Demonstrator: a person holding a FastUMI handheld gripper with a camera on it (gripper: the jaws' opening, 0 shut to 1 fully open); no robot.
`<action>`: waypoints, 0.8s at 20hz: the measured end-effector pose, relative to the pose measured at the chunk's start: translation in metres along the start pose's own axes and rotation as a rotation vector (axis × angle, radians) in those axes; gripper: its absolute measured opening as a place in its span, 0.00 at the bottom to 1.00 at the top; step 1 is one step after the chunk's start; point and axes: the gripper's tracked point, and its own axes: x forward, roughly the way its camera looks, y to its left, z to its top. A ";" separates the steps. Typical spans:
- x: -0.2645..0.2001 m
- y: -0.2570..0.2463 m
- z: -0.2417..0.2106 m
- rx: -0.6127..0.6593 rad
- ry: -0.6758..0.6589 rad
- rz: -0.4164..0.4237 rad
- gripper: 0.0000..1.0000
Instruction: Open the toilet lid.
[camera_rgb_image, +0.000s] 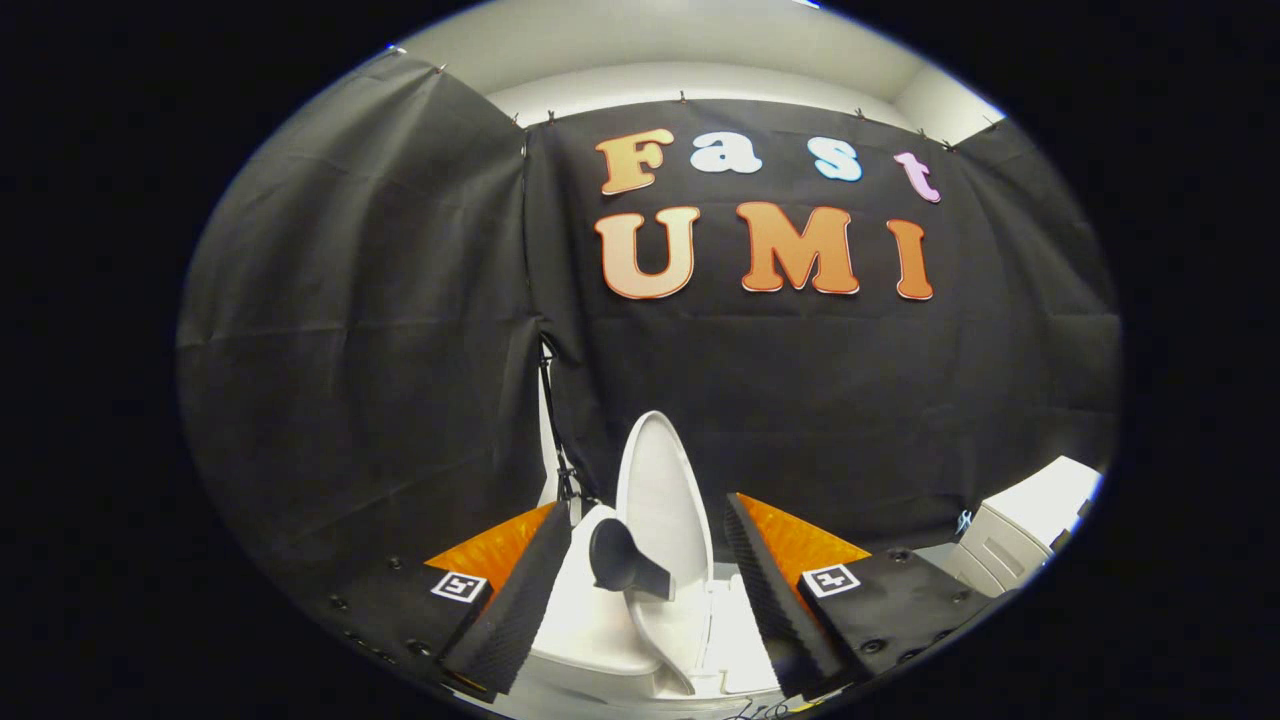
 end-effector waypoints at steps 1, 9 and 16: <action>-0.002 -0.007 0.008 0.009 -0.011 -0.006 0.99; -0.022 -0.069 0.062 -0.009 -0.090 -0.044 0.99; -0.041 -0.134 0.087 -0.016 -0.123 -0.102 0.98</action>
